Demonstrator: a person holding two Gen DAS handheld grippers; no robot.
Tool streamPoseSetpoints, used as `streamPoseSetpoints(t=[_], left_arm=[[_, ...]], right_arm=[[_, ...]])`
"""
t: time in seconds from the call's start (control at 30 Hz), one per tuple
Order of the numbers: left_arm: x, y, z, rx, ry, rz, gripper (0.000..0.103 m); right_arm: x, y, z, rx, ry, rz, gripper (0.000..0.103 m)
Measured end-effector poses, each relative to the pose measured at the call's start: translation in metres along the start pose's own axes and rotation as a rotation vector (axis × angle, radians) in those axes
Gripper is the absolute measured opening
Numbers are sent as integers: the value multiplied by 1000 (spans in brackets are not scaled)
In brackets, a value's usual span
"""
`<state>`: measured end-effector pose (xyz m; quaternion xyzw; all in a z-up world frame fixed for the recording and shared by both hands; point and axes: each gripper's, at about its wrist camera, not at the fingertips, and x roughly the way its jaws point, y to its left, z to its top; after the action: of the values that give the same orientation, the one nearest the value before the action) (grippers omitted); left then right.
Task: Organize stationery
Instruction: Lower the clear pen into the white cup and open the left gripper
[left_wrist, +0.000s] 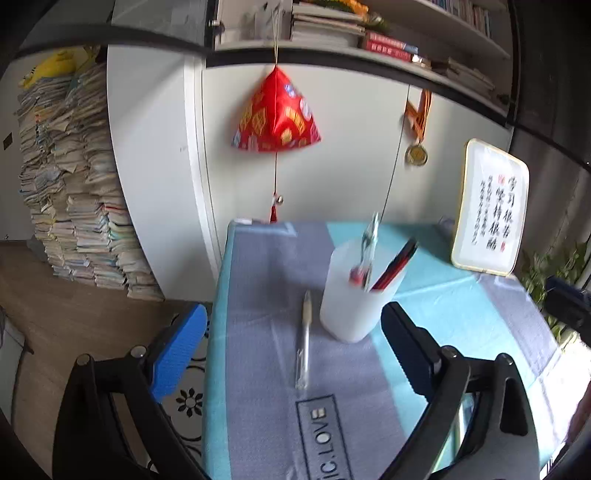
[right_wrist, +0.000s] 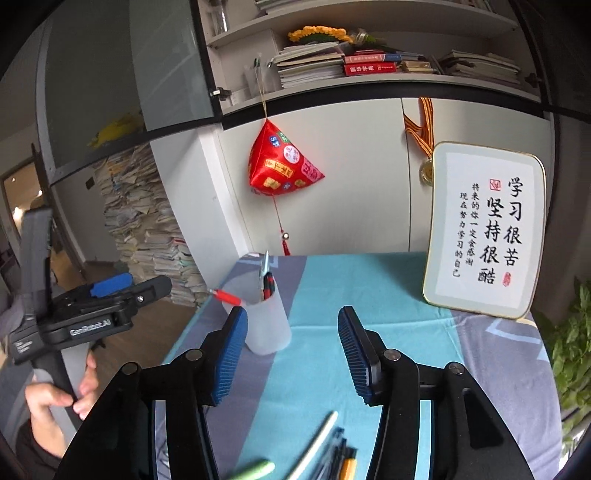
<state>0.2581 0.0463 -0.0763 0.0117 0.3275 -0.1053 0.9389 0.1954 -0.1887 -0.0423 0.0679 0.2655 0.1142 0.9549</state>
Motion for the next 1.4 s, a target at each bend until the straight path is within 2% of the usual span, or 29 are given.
streamPoseSetpoints(t=[0.13, 0.2, 0.3, 0.33, 0.37, 0.43, 0.47, 0.5, 0.53, 0.6, 0.73, 0.97, 1.17, 1.4], left_arm=[[54, 13, -40, -22, 172, 5, 92], [69, 13, -49, -19, 197, -1, 88], [92, 11, -52, -15, 248, 0, 90], [95, 6, -51, 32, 238, 22, 90], [95, 2, -50, 58, 238, 14, 82], [91, -3, -48, 75, 231, -18, 59], [87, -3, -46, 80, 234, -34, 31], [85, -4, -45, 86, 248, -53, 11], [83, -3, -44, 82, 263, -76, 8], [80, -2, -41, 70, 278, -112, 8], [47, 8, -25, 24, 217, -137, 8], [-17, 7, 11, 52, 70, -95, 8], [-39, 2, 33, 67, 20, -102, 8], [-65, -19, 76, 99, -73, -121, 8]], right_arm=[[-17, -17, -30, 46, 23, -1, 52], [-22, -25, -41, 78, 39, 7, 52], [-29, -34, -54, 108, 48, 3, 52], [-32, -36, -56, 116, 47, 0, 52], [-35, -39, -59, 125, 44, -4, 52], [-42, -44, -65, 150, 36, -7, 52], [-45, -47, -68, 166, 31, -6, 52], [-49, -51, -72, 186, 29, -10, 52], [-52, -54, -77, 207, 28, -10, 52], [-59, -62, -84, 249, 30, -4, 52], [-72, -76, -92, 303, 23, -19, 52], [-84, -88, -94, 369, 0, 10, 52], [-87, -82, -97, 354, 5, 17, 52], [-88, -85, -101, 375, 14, 19, 52]])
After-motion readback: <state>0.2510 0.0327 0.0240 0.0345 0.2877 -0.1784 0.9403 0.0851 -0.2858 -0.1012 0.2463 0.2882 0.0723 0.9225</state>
